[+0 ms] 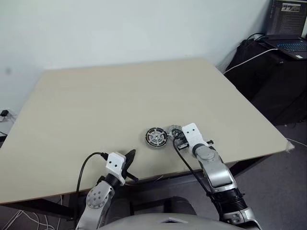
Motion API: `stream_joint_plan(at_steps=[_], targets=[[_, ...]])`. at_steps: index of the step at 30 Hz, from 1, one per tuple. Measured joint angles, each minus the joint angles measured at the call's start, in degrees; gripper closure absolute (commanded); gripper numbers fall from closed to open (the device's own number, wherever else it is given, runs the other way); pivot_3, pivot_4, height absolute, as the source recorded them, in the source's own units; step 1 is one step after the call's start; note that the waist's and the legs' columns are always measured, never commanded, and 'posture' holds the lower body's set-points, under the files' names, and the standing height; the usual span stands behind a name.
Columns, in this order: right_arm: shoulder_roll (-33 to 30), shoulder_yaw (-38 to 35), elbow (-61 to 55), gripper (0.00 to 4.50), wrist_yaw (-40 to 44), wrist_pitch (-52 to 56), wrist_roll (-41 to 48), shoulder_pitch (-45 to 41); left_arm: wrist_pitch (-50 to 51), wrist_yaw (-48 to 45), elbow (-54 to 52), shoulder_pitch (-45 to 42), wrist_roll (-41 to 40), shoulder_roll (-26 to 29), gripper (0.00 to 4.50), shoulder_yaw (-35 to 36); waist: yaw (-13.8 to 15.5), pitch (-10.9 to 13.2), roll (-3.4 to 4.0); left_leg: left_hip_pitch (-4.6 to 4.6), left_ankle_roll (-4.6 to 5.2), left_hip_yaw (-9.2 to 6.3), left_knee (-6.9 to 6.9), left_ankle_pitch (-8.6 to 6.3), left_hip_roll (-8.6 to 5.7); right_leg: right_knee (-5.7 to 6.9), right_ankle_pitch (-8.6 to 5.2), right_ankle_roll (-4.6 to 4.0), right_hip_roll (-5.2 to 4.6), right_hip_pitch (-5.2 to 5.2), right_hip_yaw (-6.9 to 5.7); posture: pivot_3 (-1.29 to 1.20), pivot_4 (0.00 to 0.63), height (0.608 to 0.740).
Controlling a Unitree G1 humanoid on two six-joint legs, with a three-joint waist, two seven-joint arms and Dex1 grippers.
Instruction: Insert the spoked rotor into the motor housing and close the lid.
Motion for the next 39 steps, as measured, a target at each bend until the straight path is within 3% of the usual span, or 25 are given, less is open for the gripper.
stream_joint_plan(at_steps=[9,26,39], targets=[[-0.4,-1.8,0.0,4.48,-4.5,-0.9,-1.0,0.5,2.3,0.2,-2.7,0.7,0.0,0.1,4.50,-0.1,-0.1,0.0,0.04,0.01,0.00,0.01,-0.01,0.00,0.01,0.00,0.00,0.00,0.01,-0.01,0.00,0.00,0.000,0.740],[2.2,-5.3,2.0,4.48,-2.8,3.4,4.0,-1.0,4.6,1.0,-5.9,1.3,0.0,0.3,4.50,-0.6,-0.1,0.0,0.06,0.00,0.00,0.00,-0.02,0.00,0.01,0.00,0.00,0.00,0.01,-0.02,0.01,0.00,0.000,0.740],[7.1,-16.7,0.8,4.48,1.7,6.5,18.2,-1.7,1.9,0.5,-1.6,0.8,0.0,0.5,4.50,-0.3,-0.5,0.0,0.14,0.01,0.00,0.00,-0.06,0.00,0.03,0.00,-0.01,-0.01,0.05,-0.03,0.02,0.00,0.000,0.740]])
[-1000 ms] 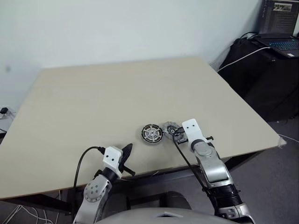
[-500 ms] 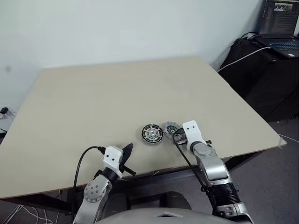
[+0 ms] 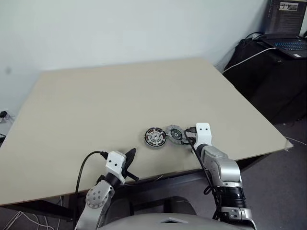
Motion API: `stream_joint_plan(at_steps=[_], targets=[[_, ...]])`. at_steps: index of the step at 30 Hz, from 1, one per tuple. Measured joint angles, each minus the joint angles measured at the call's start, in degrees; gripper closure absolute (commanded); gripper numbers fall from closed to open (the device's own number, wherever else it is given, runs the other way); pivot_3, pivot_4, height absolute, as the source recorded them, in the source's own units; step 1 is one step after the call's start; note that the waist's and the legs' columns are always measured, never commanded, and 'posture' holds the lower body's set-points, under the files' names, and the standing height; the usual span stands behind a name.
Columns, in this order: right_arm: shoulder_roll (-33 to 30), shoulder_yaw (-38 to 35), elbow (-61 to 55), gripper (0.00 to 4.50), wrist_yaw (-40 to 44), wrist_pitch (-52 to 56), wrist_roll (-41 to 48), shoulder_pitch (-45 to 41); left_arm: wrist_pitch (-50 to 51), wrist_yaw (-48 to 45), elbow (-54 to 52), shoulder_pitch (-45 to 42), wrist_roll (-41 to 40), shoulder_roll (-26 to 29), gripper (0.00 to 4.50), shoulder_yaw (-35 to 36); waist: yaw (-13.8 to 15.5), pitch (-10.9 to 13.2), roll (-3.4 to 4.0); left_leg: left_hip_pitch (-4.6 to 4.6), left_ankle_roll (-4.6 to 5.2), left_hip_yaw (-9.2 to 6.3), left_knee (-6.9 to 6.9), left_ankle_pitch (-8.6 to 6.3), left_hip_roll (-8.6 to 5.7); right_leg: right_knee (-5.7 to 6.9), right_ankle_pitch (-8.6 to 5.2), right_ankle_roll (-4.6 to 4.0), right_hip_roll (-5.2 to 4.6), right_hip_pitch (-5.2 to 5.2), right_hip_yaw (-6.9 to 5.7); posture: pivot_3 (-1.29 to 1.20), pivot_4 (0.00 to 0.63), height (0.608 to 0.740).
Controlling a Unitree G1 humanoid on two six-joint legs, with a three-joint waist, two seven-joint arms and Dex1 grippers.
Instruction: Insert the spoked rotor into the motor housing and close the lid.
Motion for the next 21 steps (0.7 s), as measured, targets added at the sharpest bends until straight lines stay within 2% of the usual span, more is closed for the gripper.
stream_joint_plan(at_steps=[8,15,21], targets=[[1.6,-4.3,-2.3,4.48,0.4,1.5,7.3,-0.1,-1.8,-0.7,2.4,-0.3,0.0,-0.2,4.50,0.4,0.2,0.0,0.04,-0.01,0.00,0.00,0.00,0.00,-0.02,-0.01,0.00,0.00,-0.03,0.00,0.01,0.00,0.000,0.740],[1.0,-4.4,-5.5,4.48,-5.7,1.9,5.9,0.9,-3.2,-1.1,4.8,-0.7,-0.1,-0.1,4.50,0.5,0.2,0.0,0.09,-0.01,0.00,0.01,0.00,0.00,-0.02,-0.01,0.00,0.00,-0.03,0.00,0.01,0.00,0.000,0.740],[1.2,-4.6,-9.6,4.48,-8.9,9.1,6.1,1.6,-5.3,-1.9,7.2,-0.9,-0.5,0.0,4.50,1.3,0.2,0.0,0.10,-0.01,0.00,0.00,-0.01,0.00,-0.01,-0.01,-0.01,-0.01,-0.04,-0.01,0.01,0.00,0.000,0.740]])
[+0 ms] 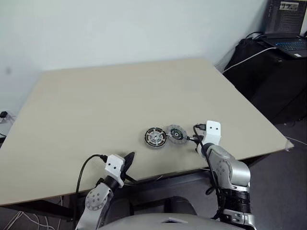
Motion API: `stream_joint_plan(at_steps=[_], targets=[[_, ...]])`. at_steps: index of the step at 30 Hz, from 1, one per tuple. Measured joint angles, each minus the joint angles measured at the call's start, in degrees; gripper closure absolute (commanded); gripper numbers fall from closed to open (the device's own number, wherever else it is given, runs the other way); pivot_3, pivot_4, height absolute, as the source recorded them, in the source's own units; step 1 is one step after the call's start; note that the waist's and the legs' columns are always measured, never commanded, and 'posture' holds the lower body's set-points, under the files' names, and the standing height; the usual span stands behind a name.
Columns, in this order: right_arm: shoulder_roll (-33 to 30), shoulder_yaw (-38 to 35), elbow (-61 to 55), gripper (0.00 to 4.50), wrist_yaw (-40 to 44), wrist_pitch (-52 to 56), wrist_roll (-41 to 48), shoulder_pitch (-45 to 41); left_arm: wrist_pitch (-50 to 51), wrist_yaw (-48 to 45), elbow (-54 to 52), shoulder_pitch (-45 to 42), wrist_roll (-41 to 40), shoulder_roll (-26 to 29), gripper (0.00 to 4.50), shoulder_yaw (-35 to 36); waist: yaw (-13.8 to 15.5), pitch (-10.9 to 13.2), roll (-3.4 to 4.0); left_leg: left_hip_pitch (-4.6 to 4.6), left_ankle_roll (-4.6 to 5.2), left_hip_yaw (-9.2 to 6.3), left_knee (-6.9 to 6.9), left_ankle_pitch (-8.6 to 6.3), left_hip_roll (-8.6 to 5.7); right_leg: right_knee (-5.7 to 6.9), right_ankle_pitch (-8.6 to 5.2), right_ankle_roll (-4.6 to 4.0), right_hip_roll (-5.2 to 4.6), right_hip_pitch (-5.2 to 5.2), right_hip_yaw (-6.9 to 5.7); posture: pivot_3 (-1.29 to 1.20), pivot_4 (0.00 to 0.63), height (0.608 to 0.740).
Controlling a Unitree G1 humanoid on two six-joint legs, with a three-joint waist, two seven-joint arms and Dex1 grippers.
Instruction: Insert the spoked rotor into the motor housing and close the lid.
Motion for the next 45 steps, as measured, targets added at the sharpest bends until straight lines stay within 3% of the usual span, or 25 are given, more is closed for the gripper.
stream_joint_plan(at_steps=[8,13,34,45], targets=[[1.0,-1.3,-6.1,4.48,2.4,14.0,5.9,1.1,-1.5,-0.1,0.9,-0.2,0.0,-0.1,4.50,0.3,0.1,0.0,0.04,0.00,0.00,-0.02,-0.01,-0.01,0.03,0.00,0.00,0.00,-0.03,0.00,-0.01,0.00,0.000,0.740],[2.7,-3.2,-7.2,4.48,2.8,16.3,8.4,0.9,-1.5,-0.1,1.0,-0.5,0.0,-0.1,4.50,0.3,0.1,0.0,0.05,-0.01,-0.01,-0.03,-0.01,-0.01,0.02,-0.01,0.00,0.00,-0.03,0.00,-0.02,0.00,0.000,0.740],[5.0,-5.7,-0.8,4.48,2.7,12.1,10.7,0.6,-3.5,-0.4,3.7,-1.6,0.0,0.0,4.50,0.3,-0.1,0.1,0.13,-0.03,-0.01,-0.03,-0.06,-0.02,0.03,-0.06,0.00,0.00,-0.04,-0.03,-0.02,0.00,0.000,0.740],[4.9,-3.8,2.0,4.48,6.9,1.1,11.4,3.1,4.5,1.1,-7.9,0.2,0.4,0.2,4.50,-1.0,-0.4,0.3,0.26,-0.05,-0.03,-0.02,-0.10,-0.03,0.02,-0.08,-0.02,-0.01,-0.02,-0.05,-0.01,0.00,0.000,0.740]])
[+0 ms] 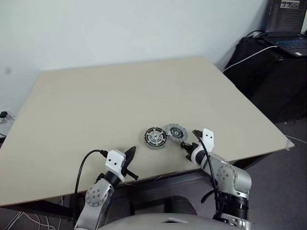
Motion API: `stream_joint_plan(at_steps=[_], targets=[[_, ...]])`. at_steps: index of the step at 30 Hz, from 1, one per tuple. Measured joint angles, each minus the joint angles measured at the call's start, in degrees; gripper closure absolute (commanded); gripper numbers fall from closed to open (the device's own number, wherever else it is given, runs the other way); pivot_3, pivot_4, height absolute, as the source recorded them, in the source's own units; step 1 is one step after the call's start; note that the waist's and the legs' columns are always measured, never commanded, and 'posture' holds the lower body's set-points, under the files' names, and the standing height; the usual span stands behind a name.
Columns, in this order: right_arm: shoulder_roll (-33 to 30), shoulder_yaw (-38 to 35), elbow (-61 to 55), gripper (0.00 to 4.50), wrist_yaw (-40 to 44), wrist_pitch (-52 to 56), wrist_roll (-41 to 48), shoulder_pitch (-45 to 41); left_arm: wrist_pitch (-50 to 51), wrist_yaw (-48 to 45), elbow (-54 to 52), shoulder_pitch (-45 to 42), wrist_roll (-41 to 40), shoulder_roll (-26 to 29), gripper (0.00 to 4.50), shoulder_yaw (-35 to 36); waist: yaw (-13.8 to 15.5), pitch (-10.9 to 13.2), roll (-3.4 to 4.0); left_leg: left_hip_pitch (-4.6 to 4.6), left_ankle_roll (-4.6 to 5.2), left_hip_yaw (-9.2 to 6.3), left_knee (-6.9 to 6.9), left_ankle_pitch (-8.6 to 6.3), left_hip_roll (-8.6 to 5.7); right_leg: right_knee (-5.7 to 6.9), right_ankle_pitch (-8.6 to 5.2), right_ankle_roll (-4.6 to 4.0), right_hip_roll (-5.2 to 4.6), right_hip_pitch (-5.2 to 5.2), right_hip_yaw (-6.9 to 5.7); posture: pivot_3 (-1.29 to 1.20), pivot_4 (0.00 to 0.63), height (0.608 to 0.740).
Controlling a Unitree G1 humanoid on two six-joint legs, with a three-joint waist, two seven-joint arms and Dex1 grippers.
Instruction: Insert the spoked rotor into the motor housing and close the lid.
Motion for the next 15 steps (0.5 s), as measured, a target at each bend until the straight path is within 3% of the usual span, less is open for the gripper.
stream_joint_plan(at_steps=[15], targets=[[-3.3,7.2,-0.3,4.48,7.8,-13.5,1.0,5.3,5.3,0.5,-5.1,0.9,0.1,0.5,4.50,-0.5,0.1,0.1,-0.03,0.01,-0.10,-0.01,0.01,-0.06,-0.01,-0.01,0.00,0.00,-0.02,0.00,-0.01,0.00,0.000,0.740]])
